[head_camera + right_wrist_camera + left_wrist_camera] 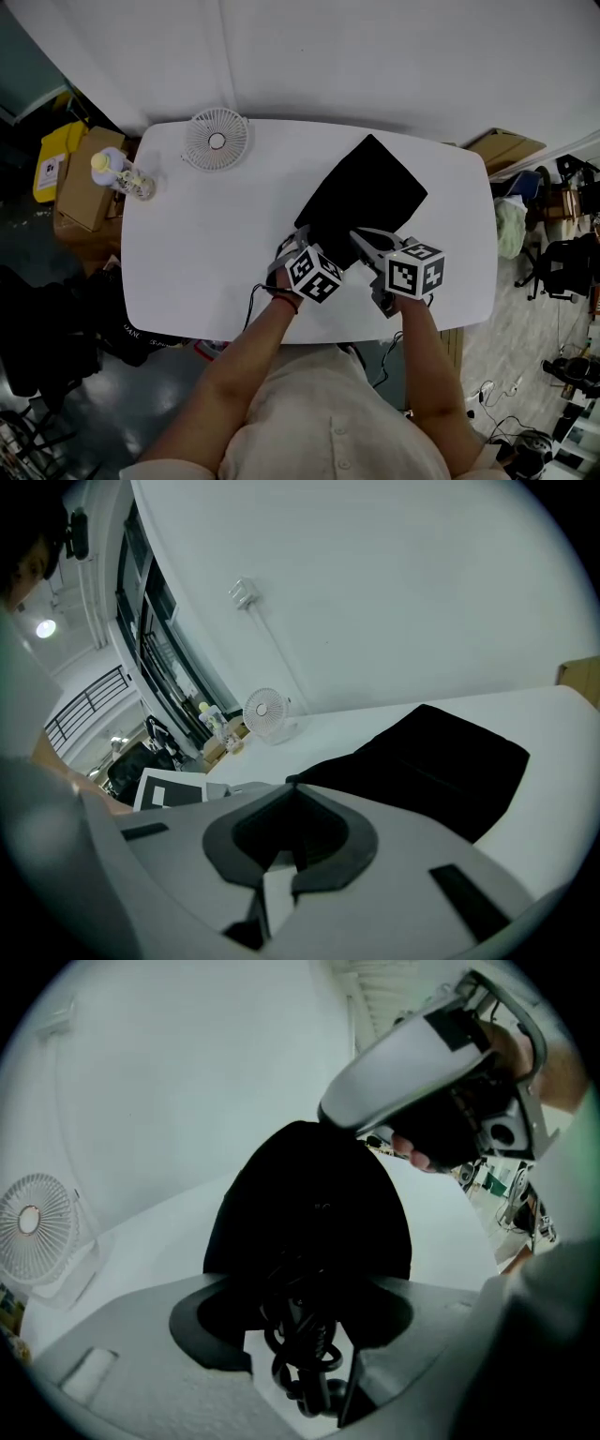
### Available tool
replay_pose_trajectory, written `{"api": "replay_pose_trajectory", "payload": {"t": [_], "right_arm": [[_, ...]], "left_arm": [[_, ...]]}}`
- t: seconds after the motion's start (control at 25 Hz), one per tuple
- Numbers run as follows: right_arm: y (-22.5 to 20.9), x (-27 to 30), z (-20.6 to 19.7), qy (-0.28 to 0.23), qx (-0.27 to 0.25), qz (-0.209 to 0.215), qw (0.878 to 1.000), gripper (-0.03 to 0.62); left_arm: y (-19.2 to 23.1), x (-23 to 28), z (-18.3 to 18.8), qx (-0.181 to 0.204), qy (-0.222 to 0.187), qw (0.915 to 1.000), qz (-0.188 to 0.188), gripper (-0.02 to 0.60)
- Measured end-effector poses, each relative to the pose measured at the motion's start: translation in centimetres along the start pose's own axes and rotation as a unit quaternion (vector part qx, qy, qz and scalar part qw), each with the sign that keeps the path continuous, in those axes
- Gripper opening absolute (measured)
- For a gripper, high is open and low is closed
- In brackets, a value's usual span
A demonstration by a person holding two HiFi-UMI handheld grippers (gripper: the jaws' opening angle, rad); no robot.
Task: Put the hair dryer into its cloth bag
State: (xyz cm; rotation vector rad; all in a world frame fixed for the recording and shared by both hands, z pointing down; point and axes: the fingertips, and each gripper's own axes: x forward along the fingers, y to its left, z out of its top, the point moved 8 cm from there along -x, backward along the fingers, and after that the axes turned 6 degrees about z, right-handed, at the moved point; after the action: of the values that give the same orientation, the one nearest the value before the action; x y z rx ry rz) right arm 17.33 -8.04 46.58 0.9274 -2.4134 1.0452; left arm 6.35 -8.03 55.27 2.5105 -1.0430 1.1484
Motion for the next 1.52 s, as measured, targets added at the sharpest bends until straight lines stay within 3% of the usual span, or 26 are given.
{"api": "replay_pose_trajectory", "payload": {"t": [0.44, 0.64, 0.68, 0.76, 0.84, 1.12, 1.52], "right_arm": [[-0.1, -0.1, 0.0, -0.003, 0.005, -0.002, 1.000, 0.020], [0.0, -0.2, 0.0, -0.004, 0.004, -0.003, 1.000, 0.020], [0.0, -0.2, -0.1, -0.004, 0.004, -0.003, 1.000, 0.020], [0.1, -0.3, -0.1, -0.004, 0.004, -0.002, 1.000, 0.020], [0.1, -0.2, -0.1, -0.003, 0.005, -0.002, 1.000, 0.020], [0.2, 0.0, -0.3, 0.001, 0.004, -0.003, 1.000, 0.020], [0.4, 0.0, -0.5, -0.001, 0.007, -0.004, 1.000, 0.020]], "left_arm": [[0.3, -3.6, -1.1, -0.012, -0.042, 0.9990, 0.000, 0.245], [0.0, -5.8, -2.8, -0.044, -0.050, 0.9977, -0.013, 0.236], [-0.1, -6.3, -3.2, -0.046, -0.055, 0.9974, -0.012, 0.216], [0.1, -7.1, -4.2, -0.052, -0.063, 0.9967, 0.000, 0.118], [0.3, -7.6, -5.1, -0.060, -0.063, 0.9961, 0.014, 0.081], [-0.2, -7.9, -6.7, -0.057, -0.053, 0.9965, 0.031, 0.061], [-1.0, -7.6, -7.0, -0.059, -0.042, 0.9973, 0.016, 0.061]]}}
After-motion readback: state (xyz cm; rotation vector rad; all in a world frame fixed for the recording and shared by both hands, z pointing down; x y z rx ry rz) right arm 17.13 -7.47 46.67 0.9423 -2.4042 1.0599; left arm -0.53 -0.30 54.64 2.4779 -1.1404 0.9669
